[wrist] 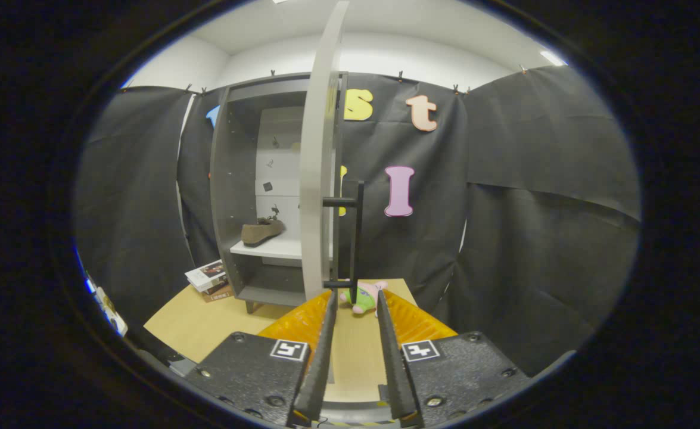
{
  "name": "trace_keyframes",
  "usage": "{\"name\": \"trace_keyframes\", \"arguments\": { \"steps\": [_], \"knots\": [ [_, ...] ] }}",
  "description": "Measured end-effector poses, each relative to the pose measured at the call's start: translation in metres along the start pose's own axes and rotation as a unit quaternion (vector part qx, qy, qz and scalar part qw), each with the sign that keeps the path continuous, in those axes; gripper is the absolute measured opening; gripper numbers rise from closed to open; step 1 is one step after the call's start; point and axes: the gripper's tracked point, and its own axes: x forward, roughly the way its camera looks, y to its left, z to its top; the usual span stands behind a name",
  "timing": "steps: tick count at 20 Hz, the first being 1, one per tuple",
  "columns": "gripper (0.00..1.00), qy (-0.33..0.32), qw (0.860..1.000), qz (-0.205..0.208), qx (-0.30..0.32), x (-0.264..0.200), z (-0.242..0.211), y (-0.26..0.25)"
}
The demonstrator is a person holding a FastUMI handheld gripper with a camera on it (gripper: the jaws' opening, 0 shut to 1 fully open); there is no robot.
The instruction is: Open the shoe cabinet door, grab the shoes and put them into the shoe cabinet, then close the shoe cabinet door.
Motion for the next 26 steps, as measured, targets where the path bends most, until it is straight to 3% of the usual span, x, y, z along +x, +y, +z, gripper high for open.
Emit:
{"name": "trace_keyframes", "arguments": {
  "steps": [1, 7, 13, 21, 26],
  "knots": [
    [0.49, 0.000, 1.000, 0.000, 0.005, -0.010, -0.005, 0.005],
    [1.00, 0.008, 0.999, -0.033, -0.026, -0.031, -0.049, 0.036],
    [1.00, 0.061, 0.997, 0.033, -0.026, 0.007, -0.125, 0.131],
    [1.00, 0.140, 0.983, 0.118, -0.013, 0.106, -0.243, 0.246],
    [1.00, 0.195, 0.974, 0.115, 0.002, 0.192, -0.309, 0.275]
  ]
}}
